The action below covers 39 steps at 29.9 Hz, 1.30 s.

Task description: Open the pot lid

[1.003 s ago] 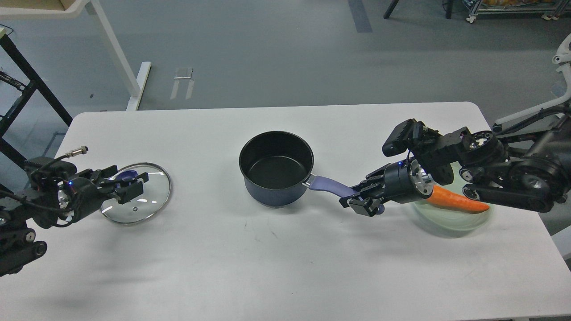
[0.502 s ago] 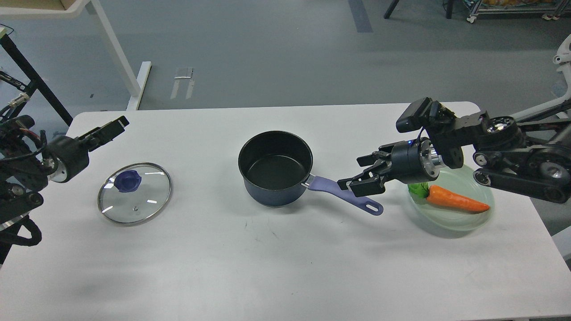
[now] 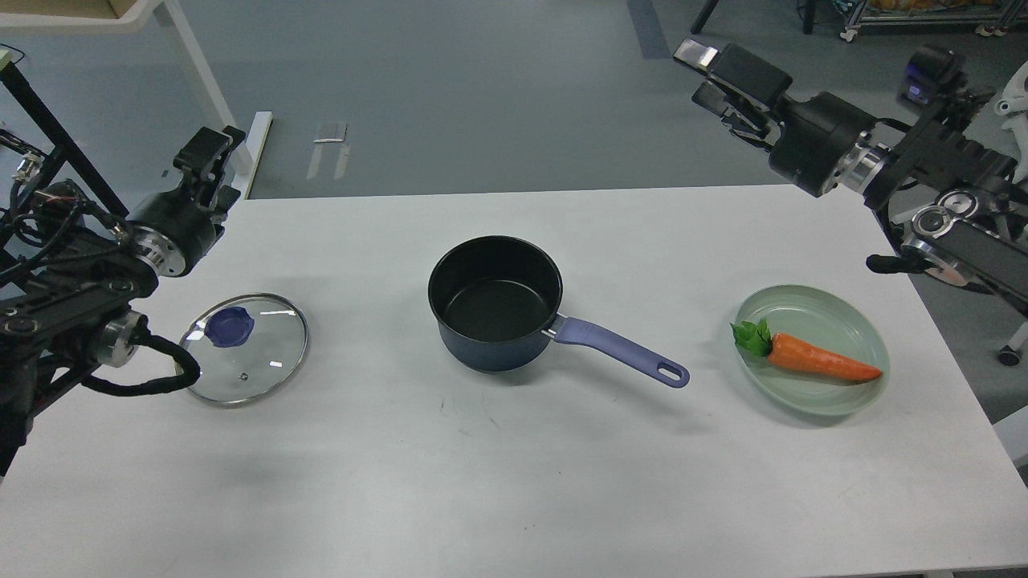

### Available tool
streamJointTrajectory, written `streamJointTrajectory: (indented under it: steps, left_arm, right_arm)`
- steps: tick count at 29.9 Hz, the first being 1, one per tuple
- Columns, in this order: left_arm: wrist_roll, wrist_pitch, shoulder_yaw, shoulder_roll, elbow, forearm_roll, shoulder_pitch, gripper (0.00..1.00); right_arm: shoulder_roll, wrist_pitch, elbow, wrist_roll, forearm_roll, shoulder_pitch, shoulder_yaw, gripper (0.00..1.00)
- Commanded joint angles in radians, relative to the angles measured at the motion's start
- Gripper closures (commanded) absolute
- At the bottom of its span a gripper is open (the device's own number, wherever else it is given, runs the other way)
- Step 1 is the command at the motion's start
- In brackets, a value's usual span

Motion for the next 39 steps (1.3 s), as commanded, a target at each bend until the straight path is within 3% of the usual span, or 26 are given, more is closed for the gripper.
streamJointTrajectory:
  steps: [1, 8, 18, 24, 29, 34, 39]
  left_arm:
    - [0.0, -0.048, -0.072, -0.043, 0.056, -0.092, -0.002, 0.01]
    - [-0.002, -0.205, -0.195, -0.06, 0.11, -0.262, 0.011, 0.01]
    - [0.001, -0.257, -0.238, -0.094, 0.13, -0.409, 0.022, 0.01]
    - [-0.003, -0.345, -0.241, -0.141, 0.204, -0.42, 0.044, 0.01]
    - [-0.01, -0.365, -0.249, -0.143, 0.204, -0.492, 0.093, 0.01]
    - [-0.008, -0.44, -0.301, -0.14, 0.199, -0.501, 0.146, 0.01]
    - [-0.011, -0.438, -0.304, -0.14, 0.194, -0.501, 0.153, 0.01]
  right_arm:
    - [0.002, 0.0, 0.001, 0.0, 0.126, -0.035, 0.042, 0.01]
    - [0.003, -0.001, -0.005, 0.0, 0.362, -0.053, 0.122, 0.01]
    - [0.077, -0.006, -0.106, 0.0, 0.666, -0.104, 0.176, 0.01]
    - [0.147, 0.006, -0.181, -0.002, 0.822, -0.167, 0.257, 0.01]
    - [0.249, 0.01, -0.233, -0.008, 0.849, -0.236, 0.347, 0.01]
    - [0.321, 0.039, -0.305, -0.017, 0.908, -0.28, 0.436, 0.01]
    - [0.339, 0.06, -0.319, -0.014, 0.924, -0.293, 0.429, 0.01]
